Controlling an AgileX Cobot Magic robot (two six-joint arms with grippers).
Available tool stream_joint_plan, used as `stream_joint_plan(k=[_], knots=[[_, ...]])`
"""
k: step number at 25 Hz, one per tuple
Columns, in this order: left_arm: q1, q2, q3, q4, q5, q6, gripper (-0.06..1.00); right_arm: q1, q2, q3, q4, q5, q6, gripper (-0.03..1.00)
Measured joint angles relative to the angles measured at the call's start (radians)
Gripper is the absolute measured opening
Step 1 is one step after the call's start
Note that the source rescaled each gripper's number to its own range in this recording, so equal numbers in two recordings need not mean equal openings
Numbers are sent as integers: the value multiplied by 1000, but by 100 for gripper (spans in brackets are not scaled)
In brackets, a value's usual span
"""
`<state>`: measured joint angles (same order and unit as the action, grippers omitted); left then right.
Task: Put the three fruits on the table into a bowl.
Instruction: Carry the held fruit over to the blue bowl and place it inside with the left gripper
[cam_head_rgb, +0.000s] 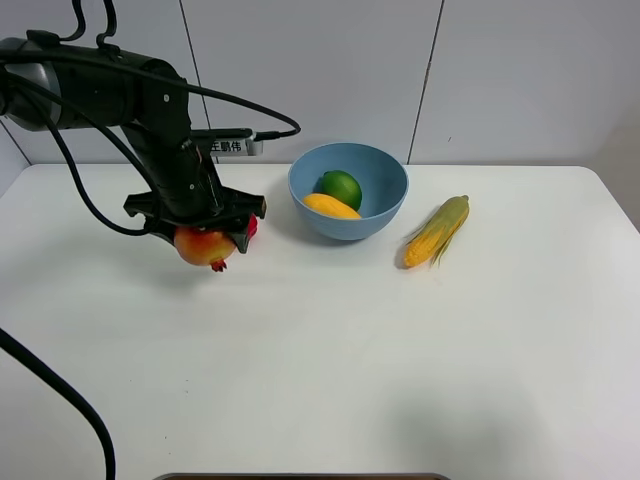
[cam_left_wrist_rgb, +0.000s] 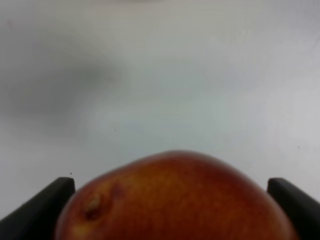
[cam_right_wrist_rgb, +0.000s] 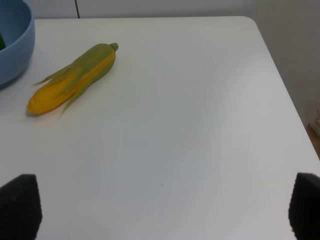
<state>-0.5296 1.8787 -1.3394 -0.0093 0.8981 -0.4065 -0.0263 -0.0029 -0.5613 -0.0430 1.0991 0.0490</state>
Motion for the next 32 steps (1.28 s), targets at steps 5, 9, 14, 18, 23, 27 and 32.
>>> stream_joint_plan(k=[5,9,14,18,23,27,32], knots=[[0,0,0,9,2,0,1,0,0,0,0,0,0,100],[0,0,0,9,-2,3,1,0,0,0,0,0,0,100],[-2,0,-43,-15,-87,66,1,0,0,0,0,0,0,100],[-7,0,-107,-17,-173,83,1,0,0,0,0,0,0,100],[-7,0,-151,-16,-306,87,1,0,0,0,0,0,0,100],[-11,14,-158,-16,-447,87,1,0,0,0,0,0,0,100],[-25,68,-158,-15,-630,92,1,0,0,0,0,0,0,100]])
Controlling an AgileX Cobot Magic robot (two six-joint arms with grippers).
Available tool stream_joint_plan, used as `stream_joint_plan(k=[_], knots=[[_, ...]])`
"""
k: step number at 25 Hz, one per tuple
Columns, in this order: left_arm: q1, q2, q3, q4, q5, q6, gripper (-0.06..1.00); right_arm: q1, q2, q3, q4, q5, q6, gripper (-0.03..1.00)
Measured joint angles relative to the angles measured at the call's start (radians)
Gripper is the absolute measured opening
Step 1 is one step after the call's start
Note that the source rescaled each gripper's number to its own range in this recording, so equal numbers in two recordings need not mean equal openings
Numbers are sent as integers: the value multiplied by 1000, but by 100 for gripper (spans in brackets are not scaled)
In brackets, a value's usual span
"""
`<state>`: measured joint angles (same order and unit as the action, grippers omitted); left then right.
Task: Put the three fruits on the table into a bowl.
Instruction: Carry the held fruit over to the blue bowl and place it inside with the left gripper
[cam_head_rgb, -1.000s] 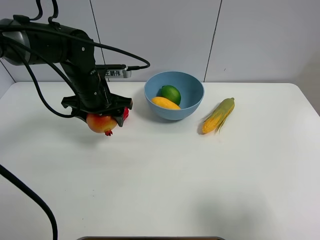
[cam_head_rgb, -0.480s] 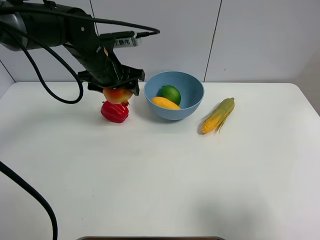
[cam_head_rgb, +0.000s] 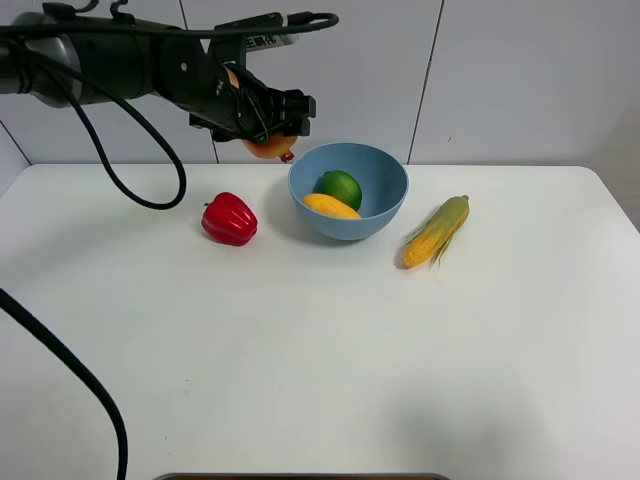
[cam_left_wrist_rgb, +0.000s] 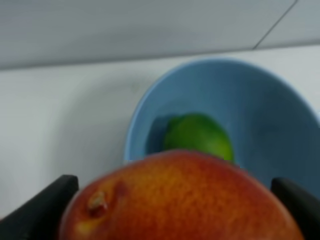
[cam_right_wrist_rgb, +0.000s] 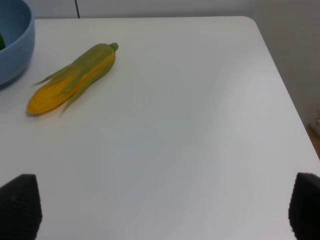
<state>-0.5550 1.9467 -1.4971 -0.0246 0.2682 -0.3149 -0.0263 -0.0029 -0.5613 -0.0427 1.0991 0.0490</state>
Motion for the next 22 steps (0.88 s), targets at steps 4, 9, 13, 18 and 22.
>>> stream_joint_plan(k=[4,9,13,18,22], knots=[[-17,52,0,0,-137,2,1,0,0,0,0,0,0,100],[-43,118,0,0,-251,2,1,0,0,0,0,0,0,100],[-57,161,0,-1,-295,-13,1,0,0,0,0,0,0,100],[-63,195,0,-1,-317,-17,1,0,0,0,0,0,0,100],[-66,201,0,-1,-331,-17,1,0,0,0,0,0,0,100]])
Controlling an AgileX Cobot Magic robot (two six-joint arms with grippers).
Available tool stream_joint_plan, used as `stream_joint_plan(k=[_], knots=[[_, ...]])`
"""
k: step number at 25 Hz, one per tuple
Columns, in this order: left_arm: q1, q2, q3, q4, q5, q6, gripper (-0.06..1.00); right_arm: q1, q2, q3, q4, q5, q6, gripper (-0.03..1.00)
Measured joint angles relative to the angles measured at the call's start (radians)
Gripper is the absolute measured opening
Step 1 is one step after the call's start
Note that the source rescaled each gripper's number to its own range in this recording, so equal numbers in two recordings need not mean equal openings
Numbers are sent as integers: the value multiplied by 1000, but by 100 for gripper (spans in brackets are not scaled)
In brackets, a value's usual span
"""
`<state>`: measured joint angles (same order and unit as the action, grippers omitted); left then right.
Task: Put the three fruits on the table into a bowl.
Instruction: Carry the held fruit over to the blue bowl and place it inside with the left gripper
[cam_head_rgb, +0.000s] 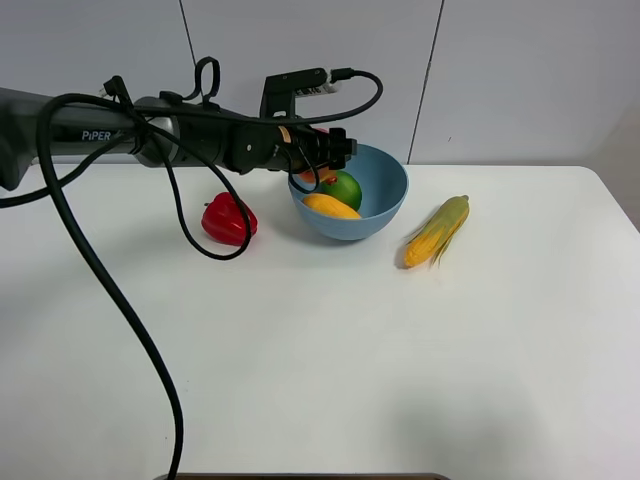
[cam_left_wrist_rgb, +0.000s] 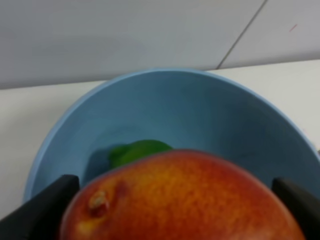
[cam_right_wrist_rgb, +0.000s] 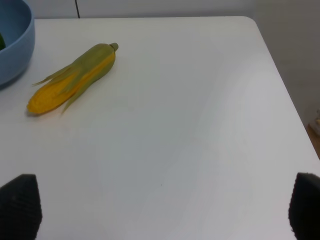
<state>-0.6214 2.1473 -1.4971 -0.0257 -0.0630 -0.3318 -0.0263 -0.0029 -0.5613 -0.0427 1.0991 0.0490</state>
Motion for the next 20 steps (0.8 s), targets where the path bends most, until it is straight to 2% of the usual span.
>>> stream_joint_plan(k=[3,4,7,8,9,12,16,20], knots=[[-1,0,0,0,-2,0,8,0,0,0,0,0,0,100],[-1,0,0,0,-2,0,20,0,0,0,0,0,0,100],[-1,1,0,2,-7,0,70,0,0,0,0,0,0,100],[-1,1,0,6,-8,0,82,0,0,0,0,0,0,100],[-1,1,0,13,-8,0,89,0,0,0,0,0,0,100],[-2,-2,0,32,1,0,96,0,0,0,0,0,0,100],[-2,-38,0,87,48,0,97,0,0,0,0,0,0,100],[-2,-111,0,128,180,0,97,0,0,0,0,0,0,100]])
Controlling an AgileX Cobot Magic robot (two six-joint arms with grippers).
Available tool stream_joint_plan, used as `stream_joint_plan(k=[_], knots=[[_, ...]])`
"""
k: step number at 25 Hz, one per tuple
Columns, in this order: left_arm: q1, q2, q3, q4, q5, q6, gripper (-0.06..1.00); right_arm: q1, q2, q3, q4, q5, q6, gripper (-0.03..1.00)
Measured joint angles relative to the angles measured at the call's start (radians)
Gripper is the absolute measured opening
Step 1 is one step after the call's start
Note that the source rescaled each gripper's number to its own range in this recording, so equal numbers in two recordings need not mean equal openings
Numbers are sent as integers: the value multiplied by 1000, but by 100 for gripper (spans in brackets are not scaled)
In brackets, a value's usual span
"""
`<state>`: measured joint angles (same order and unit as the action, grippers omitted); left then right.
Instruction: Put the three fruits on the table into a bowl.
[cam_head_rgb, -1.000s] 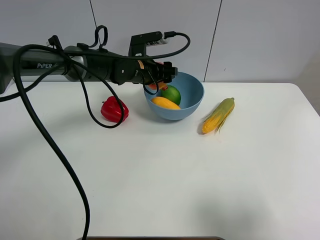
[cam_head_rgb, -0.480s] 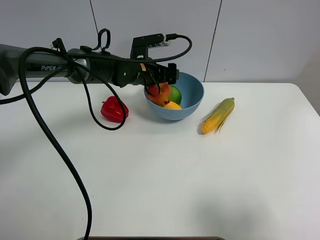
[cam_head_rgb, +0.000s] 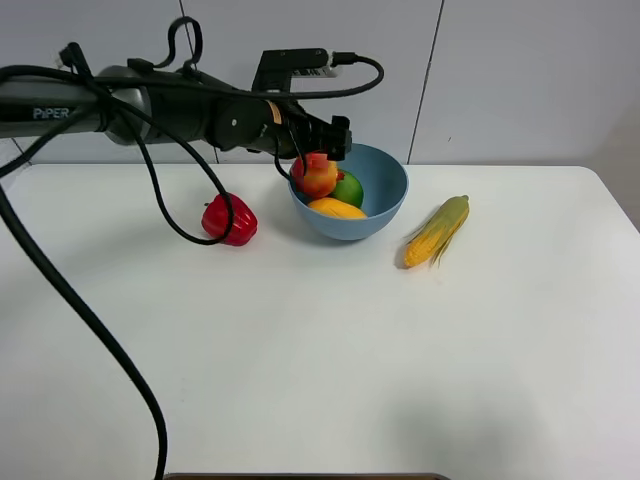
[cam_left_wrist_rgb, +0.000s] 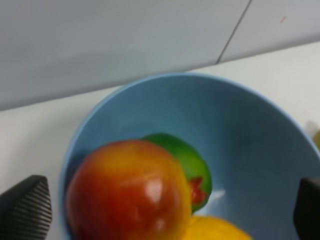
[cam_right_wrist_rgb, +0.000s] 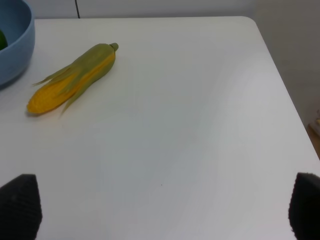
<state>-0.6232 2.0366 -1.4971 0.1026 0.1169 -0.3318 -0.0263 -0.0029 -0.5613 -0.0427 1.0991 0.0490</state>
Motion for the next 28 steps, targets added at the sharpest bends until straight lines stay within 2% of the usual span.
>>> stream_joint_plan(k=[9,23,28], knots=[[22,-206,0,23,405,59,97,0,0,0,0,0,0,100],[112,-524,0,26,940,217,97,0,0,0,0,0,0,100],[151,-636,56,24,1068,255,97,0,0,0,0,0,0,100]])
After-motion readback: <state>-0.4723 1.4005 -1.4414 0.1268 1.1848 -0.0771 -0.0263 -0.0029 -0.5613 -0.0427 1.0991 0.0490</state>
